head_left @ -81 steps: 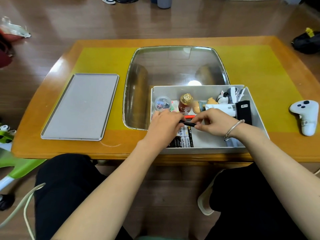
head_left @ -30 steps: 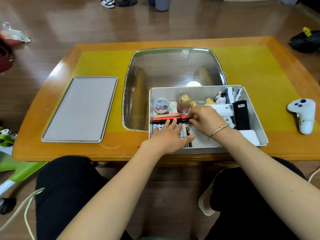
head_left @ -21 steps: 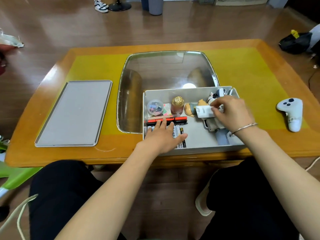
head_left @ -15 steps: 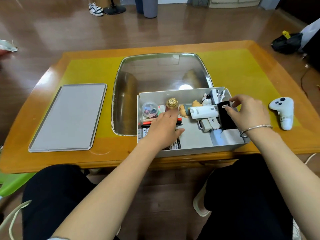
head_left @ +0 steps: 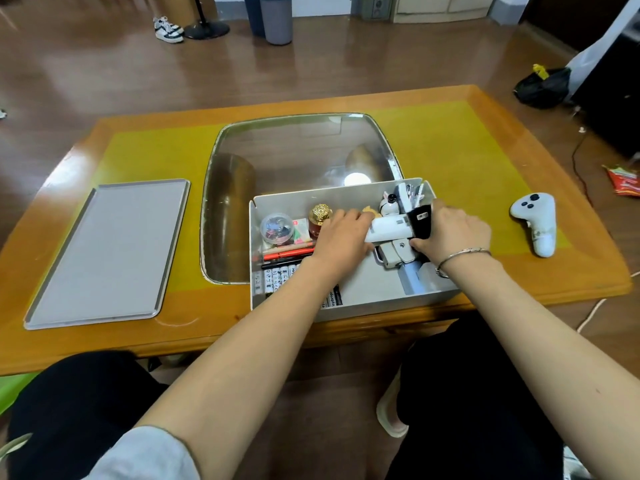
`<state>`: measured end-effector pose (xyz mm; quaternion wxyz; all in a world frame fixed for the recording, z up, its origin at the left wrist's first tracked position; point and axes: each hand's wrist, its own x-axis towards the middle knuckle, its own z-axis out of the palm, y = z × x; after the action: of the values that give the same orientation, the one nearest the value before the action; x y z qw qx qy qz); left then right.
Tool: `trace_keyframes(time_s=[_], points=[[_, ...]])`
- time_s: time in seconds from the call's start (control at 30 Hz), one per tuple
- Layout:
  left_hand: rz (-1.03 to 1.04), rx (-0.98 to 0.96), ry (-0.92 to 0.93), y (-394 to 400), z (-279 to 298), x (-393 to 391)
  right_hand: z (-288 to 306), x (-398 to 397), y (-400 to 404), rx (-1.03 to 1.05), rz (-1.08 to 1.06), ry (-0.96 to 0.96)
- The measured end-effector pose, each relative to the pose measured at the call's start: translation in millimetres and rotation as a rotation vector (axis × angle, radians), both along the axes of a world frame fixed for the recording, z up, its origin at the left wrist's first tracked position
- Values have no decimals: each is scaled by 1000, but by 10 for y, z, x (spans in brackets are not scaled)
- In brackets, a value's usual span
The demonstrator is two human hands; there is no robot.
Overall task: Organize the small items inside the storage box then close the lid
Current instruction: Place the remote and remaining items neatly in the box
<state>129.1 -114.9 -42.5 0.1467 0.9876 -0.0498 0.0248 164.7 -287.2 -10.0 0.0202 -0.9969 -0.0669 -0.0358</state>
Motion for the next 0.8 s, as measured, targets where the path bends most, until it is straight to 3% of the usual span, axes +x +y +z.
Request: trace_keyframes(time_s=[0.17,0.4,0.53,0.8], points=[[-30,-127,-4,54,20,-7,11,-29,-30,137,42,-58],[-58,-415,-214,187,177,-166,218,-82,-66,362,90,-222],[68,-502,-301,364,314,-297,308,-129,-14,398,156,-209],[464,-476,-443,1088,327,-628,71,-430,731,413,335,12]])
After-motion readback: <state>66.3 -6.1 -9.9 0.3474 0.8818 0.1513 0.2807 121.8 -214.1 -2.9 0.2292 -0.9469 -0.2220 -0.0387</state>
